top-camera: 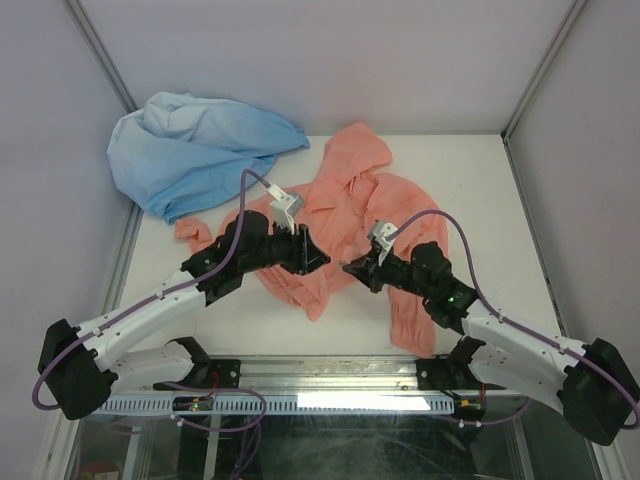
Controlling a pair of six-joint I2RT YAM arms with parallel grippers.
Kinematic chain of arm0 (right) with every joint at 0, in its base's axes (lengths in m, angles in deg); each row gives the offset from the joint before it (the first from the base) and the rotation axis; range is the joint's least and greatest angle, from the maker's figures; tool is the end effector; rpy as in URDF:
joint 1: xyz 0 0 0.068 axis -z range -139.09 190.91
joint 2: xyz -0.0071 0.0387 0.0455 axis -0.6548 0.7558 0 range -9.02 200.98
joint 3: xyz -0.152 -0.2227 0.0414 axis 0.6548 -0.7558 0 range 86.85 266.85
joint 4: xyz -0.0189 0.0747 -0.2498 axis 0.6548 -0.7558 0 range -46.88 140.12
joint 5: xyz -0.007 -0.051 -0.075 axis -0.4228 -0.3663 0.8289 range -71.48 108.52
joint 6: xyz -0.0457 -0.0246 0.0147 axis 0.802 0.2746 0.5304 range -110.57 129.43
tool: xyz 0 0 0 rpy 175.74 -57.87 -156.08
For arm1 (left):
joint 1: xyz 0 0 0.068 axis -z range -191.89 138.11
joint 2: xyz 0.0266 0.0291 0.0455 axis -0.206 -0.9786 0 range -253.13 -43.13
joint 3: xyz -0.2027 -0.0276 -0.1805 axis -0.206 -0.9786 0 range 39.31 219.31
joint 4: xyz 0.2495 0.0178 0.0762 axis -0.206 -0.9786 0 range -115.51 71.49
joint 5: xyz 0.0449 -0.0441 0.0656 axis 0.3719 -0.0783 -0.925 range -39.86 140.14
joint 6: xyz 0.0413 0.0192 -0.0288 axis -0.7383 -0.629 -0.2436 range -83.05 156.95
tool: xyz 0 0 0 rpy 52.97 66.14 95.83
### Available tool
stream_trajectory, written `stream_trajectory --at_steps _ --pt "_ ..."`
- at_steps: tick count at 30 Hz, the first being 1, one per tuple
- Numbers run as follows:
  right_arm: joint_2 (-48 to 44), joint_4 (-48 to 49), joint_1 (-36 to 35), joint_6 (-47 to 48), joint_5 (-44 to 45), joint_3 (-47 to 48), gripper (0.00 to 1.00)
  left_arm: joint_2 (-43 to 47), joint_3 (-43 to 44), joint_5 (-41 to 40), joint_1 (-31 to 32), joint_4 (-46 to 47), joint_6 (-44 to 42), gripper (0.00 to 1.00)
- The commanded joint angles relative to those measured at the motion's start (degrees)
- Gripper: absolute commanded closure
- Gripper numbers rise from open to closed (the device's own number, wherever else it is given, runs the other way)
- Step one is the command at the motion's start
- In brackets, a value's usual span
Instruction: Zip up the jacket
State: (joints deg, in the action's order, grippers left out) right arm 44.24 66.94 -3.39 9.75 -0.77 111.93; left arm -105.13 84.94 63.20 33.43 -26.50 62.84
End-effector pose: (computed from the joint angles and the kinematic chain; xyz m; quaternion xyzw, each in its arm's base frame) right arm 0.1434 0.1564 0.2411 -0.3877 0.6653 0.3541 0.5307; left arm 0.1681 -0.1812 0.2904 0.2017 0.8125 -0.3912 0.3822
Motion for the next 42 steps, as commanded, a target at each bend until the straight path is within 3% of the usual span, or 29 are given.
stream_trajectory --at_steps 1,12,21,31,42 --pt "-4.29 3.04 0.77 -3.18 3.16 -3.76 1.0 1.48 3.12 -4.39 0.22 -9.49 -0.94 0.58" --pt "-8.47 5.2 0.79 -5.23 4.9 -8.71 1.0 -8.88 2.17 -9.39 6.71 -23.98 0.27 0.52" --pt "-10.01 5.2 0.88 -5.85 4.35 -9.51 1.0 -23.3 9.72 -20.58 14.63 -31.69 -4.36 0.52" --pt "-11.62 3.92 0.88 -5.93 5.19 -9.83 1.0 -29.77 14.25 -24.81 16.03 -31.88 -11.14 0.55" --pt "-11.71 3.48 0.95 -5.85 5.58 -9.96 1.0 -35.33 12.84 -20.02 15.94 -27.9 -13.29 0.61"
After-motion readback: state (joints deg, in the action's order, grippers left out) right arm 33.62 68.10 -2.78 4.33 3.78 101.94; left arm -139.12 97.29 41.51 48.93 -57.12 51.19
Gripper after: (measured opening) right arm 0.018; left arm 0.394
